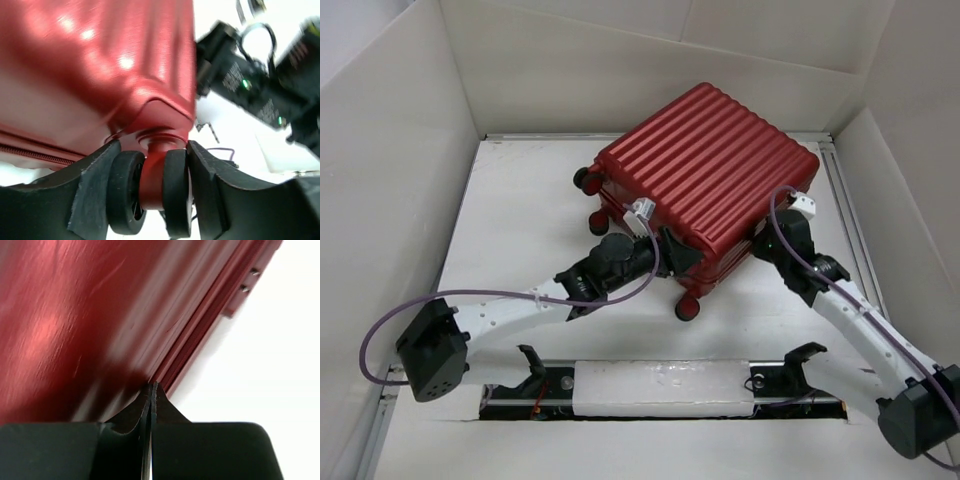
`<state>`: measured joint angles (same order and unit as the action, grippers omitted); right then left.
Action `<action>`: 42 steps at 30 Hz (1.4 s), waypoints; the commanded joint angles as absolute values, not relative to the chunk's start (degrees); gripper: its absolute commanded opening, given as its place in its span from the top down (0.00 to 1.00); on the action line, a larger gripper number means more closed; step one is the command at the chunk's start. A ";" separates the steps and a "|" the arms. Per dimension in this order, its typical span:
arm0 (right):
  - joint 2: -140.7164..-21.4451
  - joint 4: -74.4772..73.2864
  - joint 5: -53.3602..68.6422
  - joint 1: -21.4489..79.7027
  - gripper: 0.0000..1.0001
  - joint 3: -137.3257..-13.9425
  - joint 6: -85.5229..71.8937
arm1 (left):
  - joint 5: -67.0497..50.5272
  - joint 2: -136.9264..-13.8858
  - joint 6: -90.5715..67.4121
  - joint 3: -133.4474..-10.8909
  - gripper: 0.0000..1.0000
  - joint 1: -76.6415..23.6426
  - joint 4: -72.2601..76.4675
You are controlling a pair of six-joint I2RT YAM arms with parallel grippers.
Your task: Pack the luggage
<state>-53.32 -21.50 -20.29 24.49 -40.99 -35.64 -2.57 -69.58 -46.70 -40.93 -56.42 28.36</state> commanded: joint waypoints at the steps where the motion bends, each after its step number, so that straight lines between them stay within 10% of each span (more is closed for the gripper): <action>1: -56.33 -13.88 -10.72 21.45 1.00 -47.54 -29.27 | -6.78 -66.90 -41.16 -45.26 0.55 -60.56 23.75; 5: -55.30 -15.29 -10.02 19.17 1.00 -48.34 -28.21 | 7.43 -53.14 -36.48 -47.45 0.05 -58.90 10.77; 7: -53.27 -15.29 -9.24 19.16 1.00 -46.33 -28.21 | 11.23 -48.10 -35.95 -47.46 0.00 -56.35 7.50; 15: -45.54 -17.65 -6.77 19.16 1.00 -42.81 -28.21 | 30.50 -45.34 -36.56 -51.50 0.00 -51.60 -0.61; 23: -37.10 -22.67 -4.92 21.80 0.98 -39.29 -27.69 | -12.30 -57.75 -43.24 -51.34 0.07 -10.42 6.77; 42: -31.03 -19.78 -2.46 28.83 0.77 -30.50 -31.03 | -21.27 -70.39 -39.64 -52.47 0.09 -7.65 12.03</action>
<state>-31.81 -22.61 -2.55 27.81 -30.44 -30.02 -18.13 -70.04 -39.46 -50.26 -7.55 7.84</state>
